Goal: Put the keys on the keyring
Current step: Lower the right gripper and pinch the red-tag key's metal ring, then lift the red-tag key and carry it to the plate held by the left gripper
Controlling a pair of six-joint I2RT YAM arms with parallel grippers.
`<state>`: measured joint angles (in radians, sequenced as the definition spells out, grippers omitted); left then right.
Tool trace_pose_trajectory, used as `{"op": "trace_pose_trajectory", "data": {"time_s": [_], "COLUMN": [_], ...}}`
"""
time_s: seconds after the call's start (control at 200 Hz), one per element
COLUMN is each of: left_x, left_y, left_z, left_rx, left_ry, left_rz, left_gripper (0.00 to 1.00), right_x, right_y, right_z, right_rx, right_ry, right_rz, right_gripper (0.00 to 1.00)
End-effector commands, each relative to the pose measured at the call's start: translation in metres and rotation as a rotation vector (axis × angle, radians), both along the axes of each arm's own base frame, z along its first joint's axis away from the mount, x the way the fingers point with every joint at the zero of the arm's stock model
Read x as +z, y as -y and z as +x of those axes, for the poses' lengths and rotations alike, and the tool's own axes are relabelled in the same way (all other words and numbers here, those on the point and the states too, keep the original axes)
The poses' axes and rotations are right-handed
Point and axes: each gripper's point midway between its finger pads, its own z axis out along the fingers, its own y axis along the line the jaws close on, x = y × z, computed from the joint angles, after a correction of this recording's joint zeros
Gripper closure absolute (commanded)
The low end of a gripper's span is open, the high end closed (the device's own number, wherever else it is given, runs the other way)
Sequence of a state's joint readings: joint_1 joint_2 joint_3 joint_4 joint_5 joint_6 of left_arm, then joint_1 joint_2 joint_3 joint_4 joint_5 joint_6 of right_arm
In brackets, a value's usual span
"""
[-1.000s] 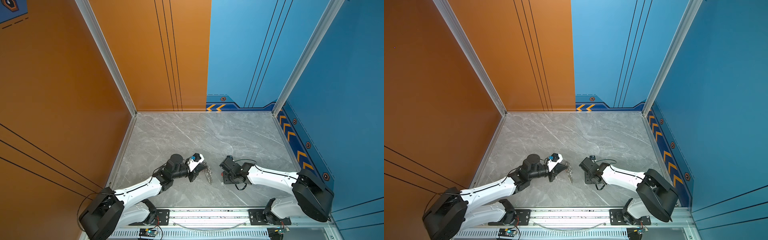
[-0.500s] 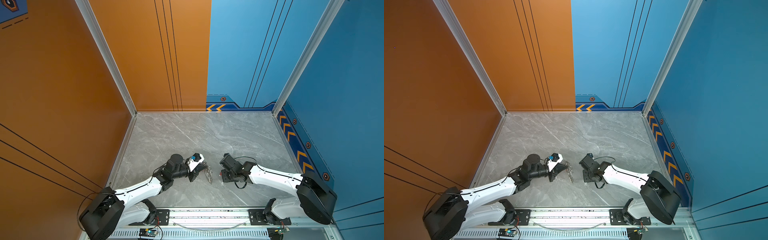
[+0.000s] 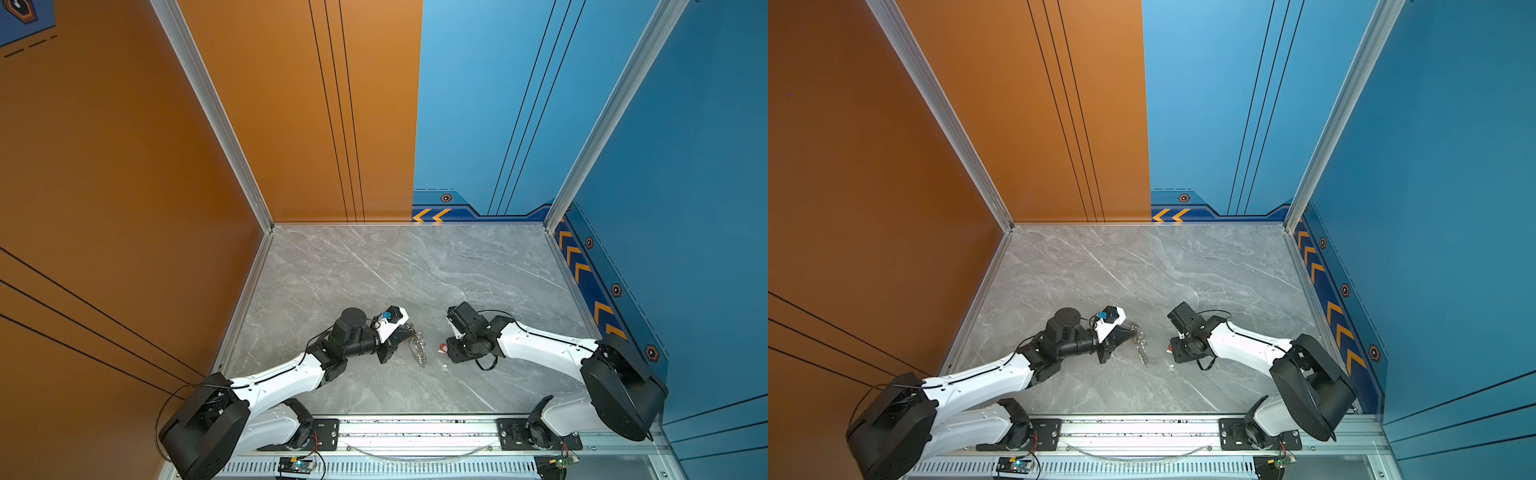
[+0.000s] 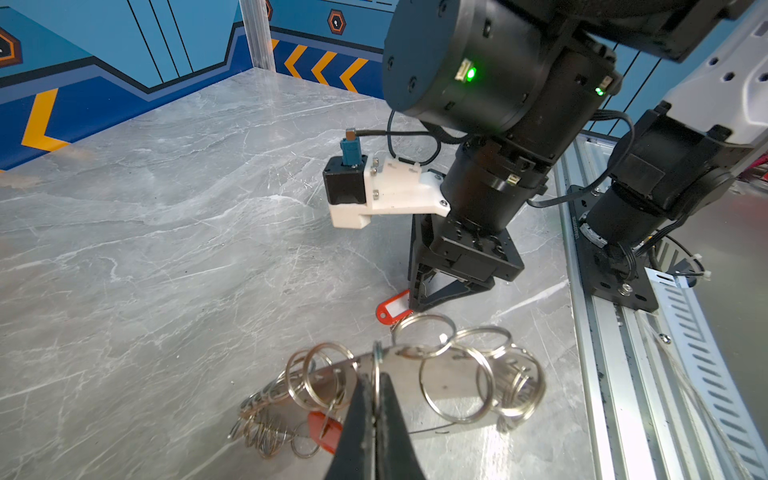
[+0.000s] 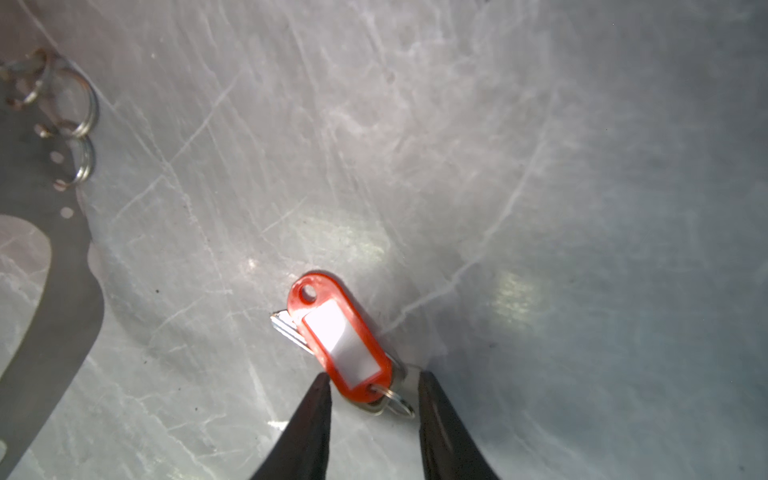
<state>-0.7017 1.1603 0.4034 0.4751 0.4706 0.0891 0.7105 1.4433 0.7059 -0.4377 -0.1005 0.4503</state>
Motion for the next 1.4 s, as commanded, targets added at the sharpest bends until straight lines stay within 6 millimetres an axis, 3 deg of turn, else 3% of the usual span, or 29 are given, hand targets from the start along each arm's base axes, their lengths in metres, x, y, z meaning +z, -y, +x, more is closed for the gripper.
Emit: {"op": "trace_pose_trajectory", "data": {"time_s": [0.0, 0.506, 0.876, 1.116, 1.261, 1.396], "left_x": [-0.001, -0.003, -0.002, -0.003, -0.003, -0.002], "left_y": [0.001, 0.003, 0.002, 0.002, 0.004, 0.006], "left_z": [0.003, 0.004, 0.004, 0.004, 0.002, -0.003], "left_rx": [0.011, 0.008, 0.009, 0.008, -0.007, -0.038], "left_ry": [0.010, 0.004, 0.004, 0.000, -0.001, -0.001], "left_rz": [0.021, 0.023, 0.021, 0.023, 0.020, 0.015], "left_gripper": [1.00, 1.00, 1.00, 1.00, 1.00, 1.00], "right_x": [0.002, 0.012, 0.007, 0.009, 0.027, 0.065], "right_y": [-0.004, -0.007, -0.003, -0.002, -0.005, -0.013], "right_z": [-0.009, -0.006, -0.004, -0.002, 0.004, 0.014], "right_rx": [0.042, 0.060, 0.071, 0.072, 0.064, 0.022], "right_ry": [-0.032, 0.007, -0.001, 0.011, 0.070, 0.181], "right_rz": [0.013, -0.020, -0.069, -0.087, -0.060, 0.052], "right_gripper": [0.69, 0.82, 0.87, 0.96, 1.00, 1.00]}}
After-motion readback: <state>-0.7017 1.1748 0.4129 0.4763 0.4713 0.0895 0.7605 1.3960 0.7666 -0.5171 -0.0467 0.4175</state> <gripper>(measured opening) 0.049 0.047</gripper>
